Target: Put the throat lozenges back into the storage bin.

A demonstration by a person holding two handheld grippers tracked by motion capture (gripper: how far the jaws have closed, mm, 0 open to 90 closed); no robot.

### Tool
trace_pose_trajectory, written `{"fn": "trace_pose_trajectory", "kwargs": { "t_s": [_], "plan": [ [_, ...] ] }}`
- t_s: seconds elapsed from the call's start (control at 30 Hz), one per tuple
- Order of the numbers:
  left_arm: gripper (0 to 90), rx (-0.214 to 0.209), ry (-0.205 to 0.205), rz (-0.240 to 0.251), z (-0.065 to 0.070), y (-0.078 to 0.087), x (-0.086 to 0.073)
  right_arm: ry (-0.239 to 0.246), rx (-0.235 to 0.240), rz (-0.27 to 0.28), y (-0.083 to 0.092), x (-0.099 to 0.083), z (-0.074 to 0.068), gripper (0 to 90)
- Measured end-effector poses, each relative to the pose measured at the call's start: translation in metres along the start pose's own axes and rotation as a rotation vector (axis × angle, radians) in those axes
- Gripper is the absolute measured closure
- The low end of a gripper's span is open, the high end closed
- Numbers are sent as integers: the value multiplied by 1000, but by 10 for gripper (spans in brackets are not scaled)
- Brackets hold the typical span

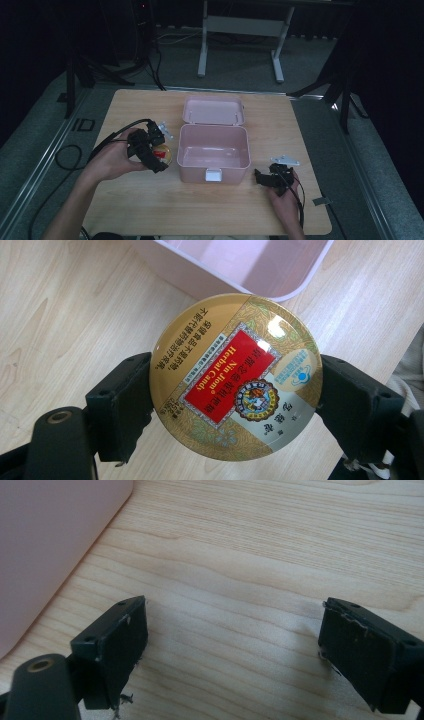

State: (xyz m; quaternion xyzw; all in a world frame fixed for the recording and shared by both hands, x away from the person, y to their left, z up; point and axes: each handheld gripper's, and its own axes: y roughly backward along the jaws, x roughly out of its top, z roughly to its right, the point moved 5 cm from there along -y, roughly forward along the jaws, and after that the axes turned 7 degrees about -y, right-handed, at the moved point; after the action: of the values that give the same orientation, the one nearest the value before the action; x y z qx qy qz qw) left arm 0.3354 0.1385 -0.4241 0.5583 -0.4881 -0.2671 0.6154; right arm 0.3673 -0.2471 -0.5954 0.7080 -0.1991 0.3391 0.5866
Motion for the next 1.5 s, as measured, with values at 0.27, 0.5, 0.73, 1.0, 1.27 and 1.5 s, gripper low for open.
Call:
{"fn": "trace_pose_trajectory", "kwargs": {
  "t_s": [0.27,0.5,0.73,1.0,1.27,1.5],
  "plan": [
    [200,-3,-5,-4,-2,1,3,-3,0,1,0,0,0,122],
    [201,-2,-9,-5,-5,2,9,-1,0,0,0,0,0,122],
    [200,-5,-20,-11,-7,3,15,3,3,0,0,0,0,122],
    [200,-6,-28,-16,-8,2,22,7,6,0,0,0,-1,122],
    [200,-9,-35,-21,-9,2,28,9,8,-1,0,0,-1,122],
    [200,-9,-34,-18,-10,3,32,9,8,-1,0,0,-1,122]
  ]
}}
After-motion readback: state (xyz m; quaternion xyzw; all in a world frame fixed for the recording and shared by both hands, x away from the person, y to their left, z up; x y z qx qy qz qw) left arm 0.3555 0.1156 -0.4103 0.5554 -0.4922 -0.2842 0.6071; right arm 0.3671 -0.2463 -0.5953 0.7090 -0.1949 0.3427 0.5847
